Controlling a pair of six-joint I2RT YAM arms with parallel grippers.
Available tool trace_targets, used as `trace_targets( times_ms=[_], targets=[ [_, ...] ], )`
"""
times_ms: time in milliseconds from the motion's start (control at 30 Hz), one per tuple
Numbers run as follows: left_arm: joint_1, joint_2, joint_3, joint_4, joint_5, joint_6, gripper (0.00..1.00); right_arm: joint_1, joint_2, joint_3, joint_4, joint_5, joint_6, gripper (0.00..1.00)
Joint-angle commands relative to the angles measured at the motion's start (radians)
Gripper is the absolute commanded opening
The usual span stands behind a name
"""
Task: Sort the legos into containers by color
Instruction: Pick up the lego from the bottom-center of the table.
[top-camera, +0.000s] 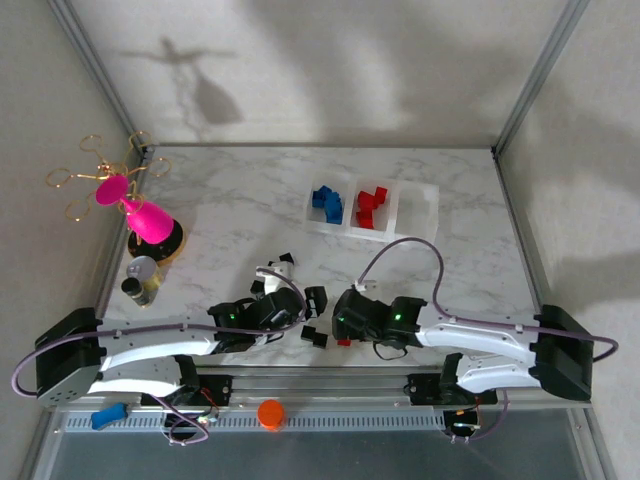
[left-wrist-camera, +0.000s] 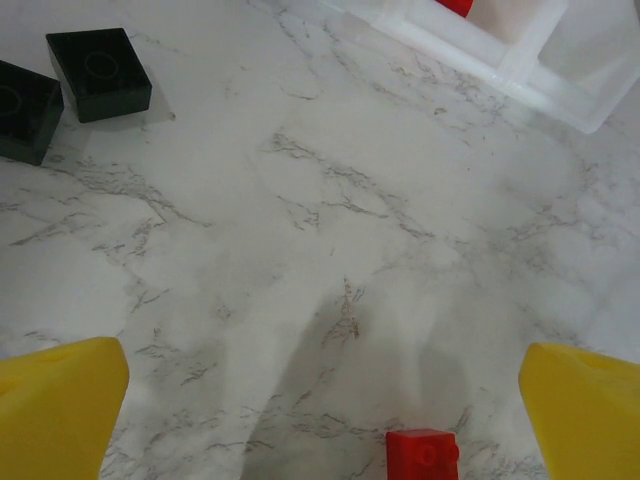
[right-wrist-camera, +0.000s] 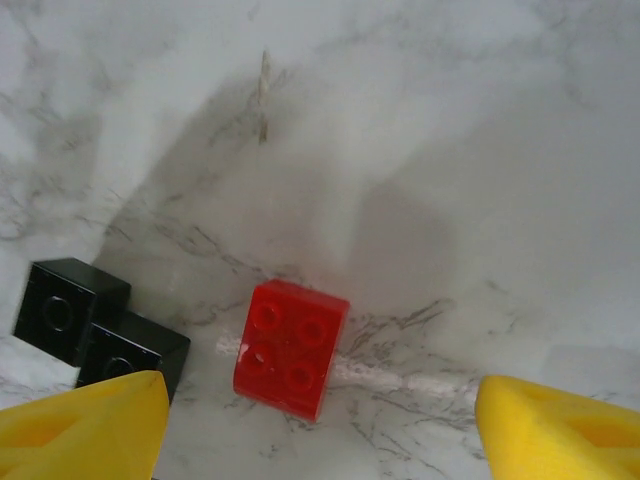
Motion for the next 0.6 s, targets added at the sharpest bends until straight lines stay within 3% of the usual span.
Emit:
trace_targets(
  times_ms=[0,200,567],
  targets=[
    [-0.008,-0.039,-0.029,-0.062,-0.012,-0.043,1.00,0.040,0.064,0.023,0.011,0.053,0.078,0.78],
    [-0.010,-0.108,-0.066,-0.083,-0.022,-0.066,1.00,0.060,0.178,0.049,0.038,0.066,0.078,0.68],
    [-0.009,-0.177,-0.102,-0.089,-0.034,-0.075,1.00,0.060,0.248,0.050,0.072,0.078,0.061,0.55]
  ],
)
